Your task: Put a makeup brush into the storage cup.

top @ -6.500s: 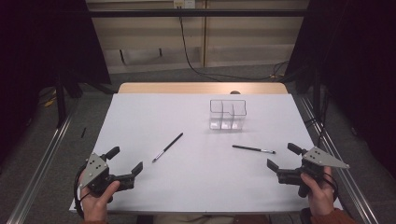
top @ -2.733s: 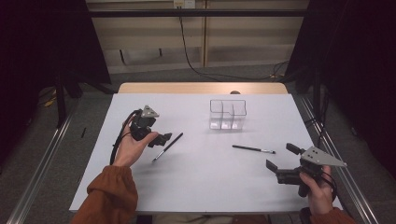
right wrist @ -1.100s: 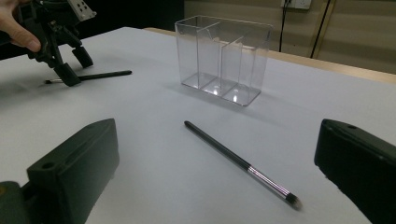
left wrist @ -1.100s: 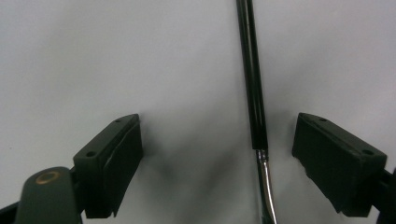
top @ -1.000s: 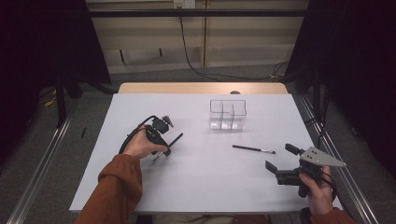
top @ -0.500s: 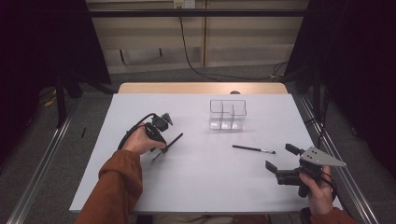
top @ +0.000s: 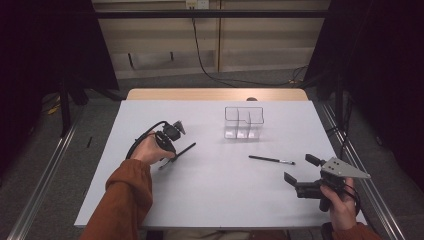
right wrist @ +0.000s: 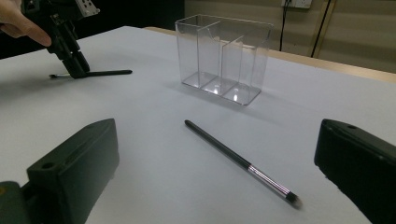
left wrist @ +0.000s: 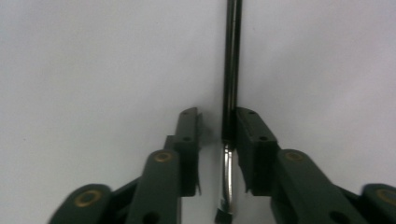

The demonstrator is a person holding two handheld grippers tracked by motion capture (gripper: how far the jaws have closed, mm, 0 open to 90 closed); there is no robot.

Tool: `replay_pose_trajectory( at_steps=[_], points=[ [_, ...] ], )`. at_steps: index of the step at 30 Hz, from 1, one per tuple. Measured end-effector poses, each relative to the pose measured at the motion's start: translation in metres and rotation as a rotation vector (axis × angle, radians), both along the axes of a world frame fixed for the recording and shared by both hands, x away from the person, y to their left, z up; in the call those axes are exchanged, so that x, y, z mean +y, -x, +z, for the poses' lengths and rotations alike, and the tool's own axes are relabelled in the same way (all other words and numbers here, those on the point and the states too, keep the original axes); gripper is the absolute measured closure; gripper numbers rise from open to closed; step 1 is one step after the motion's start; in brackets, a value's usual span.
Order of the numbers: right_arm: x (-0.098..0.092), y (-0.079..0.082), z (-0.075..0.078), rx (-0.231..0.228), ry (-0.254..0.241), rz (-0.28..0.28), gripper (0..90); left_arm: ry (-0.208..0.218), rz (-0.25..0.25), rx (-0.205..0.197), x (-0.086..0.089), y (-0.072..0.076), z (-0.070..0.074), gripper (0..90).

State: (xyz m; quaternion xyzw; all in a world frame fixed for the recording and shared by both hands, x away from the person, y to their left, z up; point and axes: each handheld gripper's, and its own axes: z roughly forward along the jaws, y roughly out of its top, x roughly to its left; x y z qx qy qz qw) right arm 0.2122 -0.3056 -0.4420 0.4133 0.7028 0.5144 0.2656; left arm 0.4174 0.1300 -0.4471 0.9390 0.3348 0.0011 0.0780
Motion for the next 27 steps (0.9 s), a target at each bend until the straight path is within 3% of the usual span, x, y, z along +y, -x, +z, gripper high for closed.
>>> replay_pose_trajectory(
  at_steps=[5,17,27],
  points=[
    [0.0000,-0.0001,-0.0001,0.002,0.003,0.000,0.0,-0.001,0.004,0.008,-0.0011,0.0006,0.0000,84.2],
    [-0.0002,-0.0004,-0.0003,0.003,0.003,0.000,0.0,0.015,0.008,0.023,0.0017,-0.0014,0.0015,84.5],
    [-0.0002,-0.0006,-0.0004,0.004,0.004,-0.001,0.0,0.057,0.034,0.015,0.0072,-0.0009,0.0021,84.5]
  ],
)
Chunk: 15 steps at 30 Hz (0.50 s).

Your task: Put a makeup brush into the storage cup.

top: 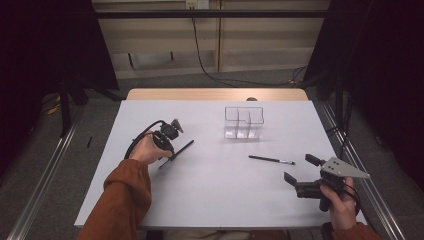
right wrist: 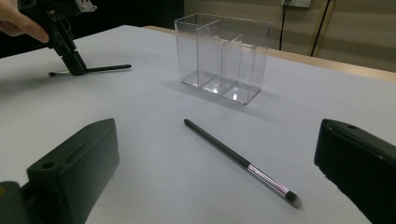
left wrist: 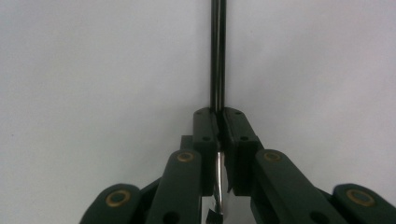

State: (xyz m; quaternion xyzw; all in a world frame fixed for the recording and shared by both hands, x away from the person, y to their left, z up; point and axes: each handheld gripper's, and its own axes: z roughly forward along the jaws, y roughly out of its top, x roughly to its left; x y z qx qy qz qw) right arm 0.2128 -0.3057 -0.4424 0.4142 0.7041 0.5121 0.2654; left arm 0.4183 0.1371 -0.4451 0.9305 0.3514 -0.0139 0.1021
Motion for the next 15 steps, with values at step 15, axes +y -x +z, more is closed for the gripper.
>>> replay_pose_trajectory(
  at_steps=[15],
  points=[
    [0.000,0.000,0.000,0.000,-0.002,0.001,0.0,0.146,0.064,-0.069,0.018,0.001,0.019,84.5]
  ],
)
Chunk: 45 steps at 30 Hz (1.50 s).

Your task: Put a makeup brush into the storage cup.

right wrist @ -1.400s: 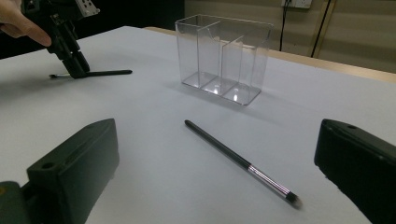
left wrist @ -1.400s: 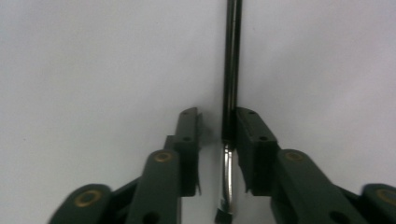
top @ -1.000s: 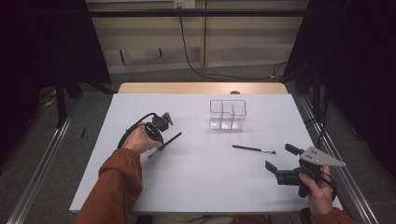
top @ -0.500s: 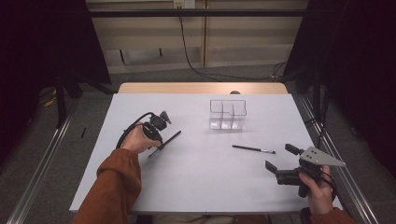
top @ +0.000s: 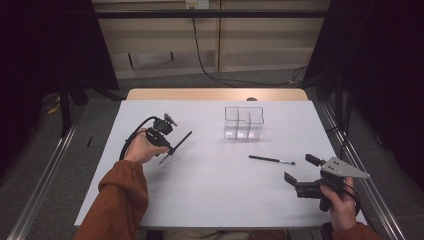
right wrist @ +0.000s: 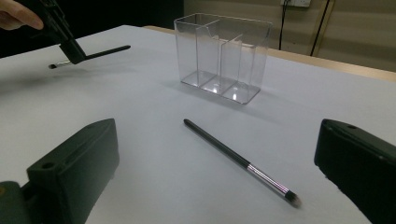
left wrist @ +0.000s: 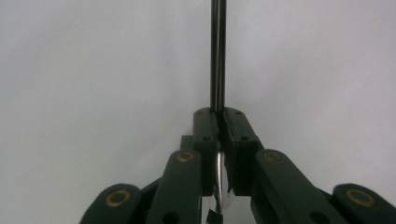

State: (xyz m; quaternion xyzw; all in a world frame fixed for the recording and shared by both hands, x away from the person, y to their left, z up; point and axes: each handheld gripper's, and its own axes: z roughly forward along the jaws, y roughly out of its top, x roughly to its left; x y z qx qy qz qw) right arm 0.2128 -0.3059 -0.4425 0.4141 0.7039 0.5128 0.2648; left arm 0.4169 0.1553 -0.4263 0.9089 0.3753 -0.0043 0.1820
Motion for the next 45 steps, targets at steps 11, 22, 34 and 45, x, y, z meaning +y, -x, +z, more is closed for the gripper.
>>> replay_pose_trajectory(
  at_steps=[11,22,34,45],
  points=[
    [0.000,0.000,0.000,0.001,0.000,-0.002,0.0,0.110,0.044,-0.128,0.010,0.007,0.008,84.5],
    [0.000,0.000,0.000,-0.001,0.001,0.000,0.0,0.200,0.070,-0.230,0.017,0.015,0.009,84.5],
    [0.000,0.000,0.000,-0.002,-0.004,-0.005,0.0,0.353,0.112,-0.358,0.025,0.024,0.015,84.5],
    [0.001,0.000,0.000,-0.003,-0.009,-0.010,0.0,0.480,0.072,-0.383,0.024,0.037,0.018,84.4]
  ],
)
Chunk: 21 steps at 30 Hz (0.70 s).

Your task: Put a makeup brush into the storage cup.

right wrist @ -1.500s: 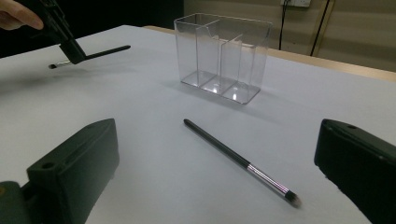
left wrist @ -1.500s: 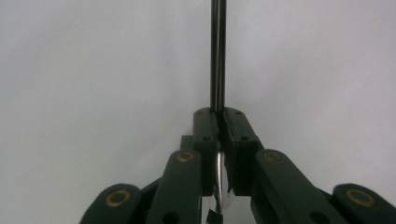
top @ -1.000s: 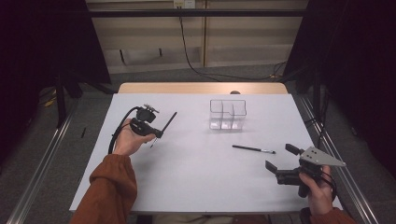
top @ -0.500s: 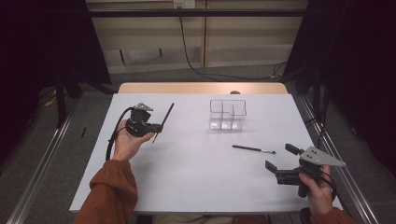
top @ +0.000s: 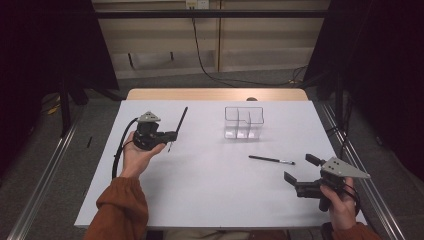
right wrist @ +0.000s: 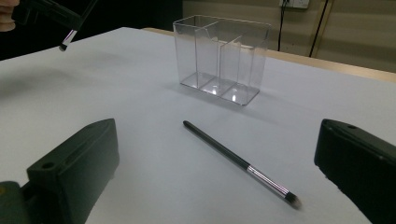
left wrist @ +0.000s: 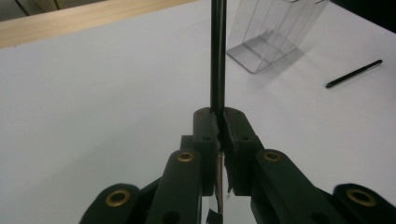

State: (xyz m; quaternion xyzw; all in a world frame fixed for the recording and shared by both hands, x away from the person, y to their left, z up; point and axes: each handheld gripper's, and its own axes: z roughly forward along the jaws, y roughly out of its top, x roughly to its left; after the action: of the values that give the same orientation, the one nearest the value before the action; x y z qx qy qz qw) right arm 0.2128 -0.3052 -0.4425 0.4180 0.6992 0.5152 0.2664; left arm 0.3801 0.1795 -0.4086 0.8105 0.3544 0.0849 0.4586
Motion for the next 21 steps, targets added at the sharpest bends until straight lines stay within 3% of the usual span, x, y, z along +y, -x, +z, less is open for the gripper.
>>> replay_pose_trajectory(
  at_steps=[3,21],
  points=[
    [0.000,0.000,0.000,0.000,-0.001,0.000,0.0,0.033,-0.026,-0.014,-0.002,0.004,0.003,84.5],
    [0.000,0.001,0.000,-0.003,-0.003,0.005,0.0,-0.004,-0.197,-0.002,-0.035,0.026,0.006,84.4]
  ],
)
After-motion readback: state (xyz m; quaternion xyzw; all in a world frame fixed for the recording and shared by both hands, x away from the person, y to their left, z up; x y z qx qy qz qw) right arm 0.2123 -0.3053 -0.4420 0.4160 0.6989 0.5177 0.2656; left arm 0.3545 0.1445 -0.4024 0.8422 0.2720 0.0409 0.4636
